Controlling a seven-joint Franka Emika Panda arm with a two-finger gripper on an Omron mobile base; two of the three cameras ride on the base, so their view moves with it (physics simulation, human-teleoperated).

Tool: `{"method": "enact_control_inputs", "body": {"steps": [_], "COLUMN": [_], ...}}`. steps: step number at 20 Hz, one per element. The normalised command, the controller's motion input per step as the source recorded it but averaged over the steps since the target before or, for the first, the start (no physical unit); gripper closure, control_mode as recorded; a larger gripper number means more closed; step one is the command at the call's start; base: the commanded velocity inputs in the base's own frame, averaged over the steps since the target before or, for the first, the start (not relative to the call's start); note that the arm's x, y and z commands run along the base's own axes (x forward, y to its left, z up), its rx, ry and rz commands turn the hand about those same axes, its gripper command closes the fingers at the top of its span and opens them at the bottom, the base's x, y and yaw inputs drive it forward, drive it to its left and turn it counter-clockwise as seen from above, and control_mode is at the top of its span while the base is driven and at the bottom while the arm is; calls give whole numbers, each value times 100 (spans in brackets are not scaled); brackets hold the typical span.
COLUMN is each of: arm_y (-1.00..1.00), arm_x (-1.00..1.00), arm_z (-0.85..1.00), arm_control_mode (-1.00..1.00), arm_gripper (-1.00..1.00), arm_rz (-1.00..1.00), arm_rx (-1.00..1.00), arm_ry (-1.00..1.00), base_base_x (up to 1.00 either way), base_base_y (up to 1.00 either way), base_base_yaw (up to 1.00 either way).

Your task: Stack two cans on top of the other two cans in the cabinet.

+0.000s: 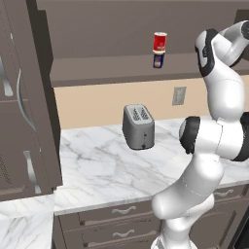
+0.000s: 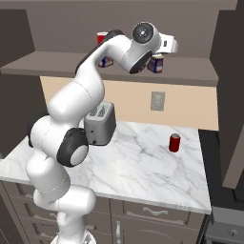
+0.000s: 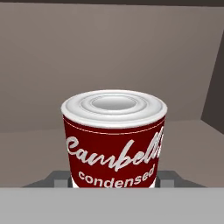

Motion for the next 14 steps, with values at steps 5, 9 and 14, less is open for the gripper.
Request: {"method": "enact_control_inputs", "body": {"steps": [5, 9, 14], "arm_y": [0, 0, 0], "arm_x": [0, 0, 0], "arm_z": [-6, -1, 0], "arm_control_mode": [-100, -100, -100], "arm_gripper": [-100, -100, -100], "arm_rz": [0, 0, 0], "arm_rx": [0, 0, 0], "arm_ry": [-2, -5, -5], "base_base_x": [0, 0, 0], "base_base_y": [0, 0, 0], "base_base_yaw": [0, 0, 0]}}
